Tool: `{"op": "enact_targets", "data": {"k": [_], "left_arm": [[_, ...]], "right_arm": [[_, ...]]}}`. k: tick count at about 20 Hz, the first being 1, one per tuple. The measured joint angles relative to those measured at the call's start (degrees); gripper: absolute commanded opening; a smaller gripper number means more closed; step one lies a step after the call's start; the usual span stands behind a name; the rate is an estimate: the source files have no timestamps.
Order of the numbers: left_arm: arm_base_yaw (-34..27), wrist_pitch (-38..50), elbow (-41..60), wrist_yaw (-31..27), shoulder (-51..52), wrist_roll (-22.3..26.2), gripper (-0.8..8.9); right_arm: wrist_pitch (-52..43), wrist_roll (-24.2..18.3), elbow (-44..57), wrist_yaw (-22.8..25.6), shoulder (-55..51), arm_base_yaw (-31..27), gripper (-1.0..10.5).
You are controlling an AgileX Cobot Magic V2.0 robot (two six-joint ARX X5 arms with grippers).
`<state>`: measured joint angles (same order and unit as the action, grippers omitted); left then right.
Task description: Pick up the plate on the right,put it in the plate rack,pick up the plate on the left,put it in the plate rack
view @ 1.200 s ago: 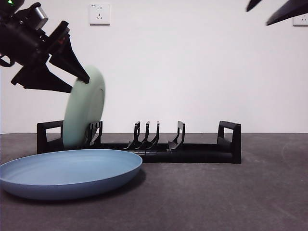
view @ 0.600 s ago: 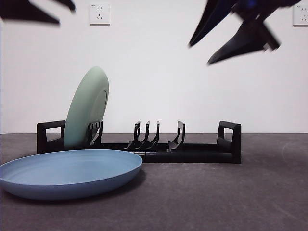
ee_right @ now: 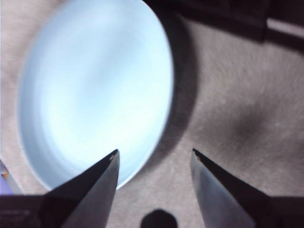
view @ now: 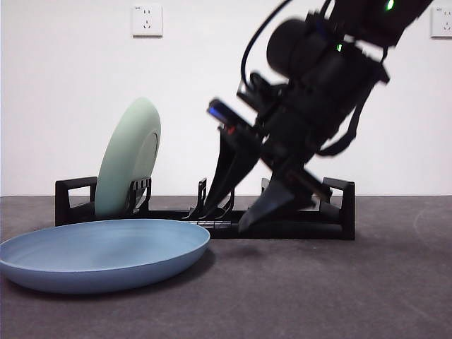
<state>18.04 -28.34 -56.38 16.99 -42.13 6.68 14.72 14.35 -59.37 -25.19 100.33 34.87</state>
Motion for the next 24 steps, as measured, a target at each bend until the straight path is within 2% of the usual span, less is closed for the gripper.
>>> {"op": "enact_targets", "data": {"k": [2,4,8,10,12,20,24], "left_arm": [[1.5,-1.3,0.0,-1.0,-0.5,0.2,2.91],[2.8,-1.6,0.0,-2.6,-0.6,0.4,2.9],[4.0,-1.6,0.0,-4.0,-0.4,0.4,2.88],[4.3,-1.6,0.0,-4.9,-0.5,0.4,2.88],[4.3,-2.0,0.0,-5.6,-0.9,0.4,2.88],[5.1,-5.1,0.0,-6.8,-2.9,2.0,2.87],[9.0,-6.1,0.0,-6.4,-2.9,4.6,2.87]], "right_arm": [[-1.7,0.9,0.0,-2.4,2.8,0.1,2.4],[-4.1,2.0,0.0,-2.9,4.8,0.4,1.9],[-5.8,3.5,-0.3,-3.0,6.6,1.1,1.8],[-5.9,3.9,-1.4,-2.9,7.2,1.4,0.4],[-6.1,4.7,-1.6,-2.8,7.3,1.5,-0.1],[0.7,5.6,-1.7,-2.7,6.4,2.0,-0.1],[3.8,5.3,-1.7,-2.0,-0.8,2.3,-0.1]]}}
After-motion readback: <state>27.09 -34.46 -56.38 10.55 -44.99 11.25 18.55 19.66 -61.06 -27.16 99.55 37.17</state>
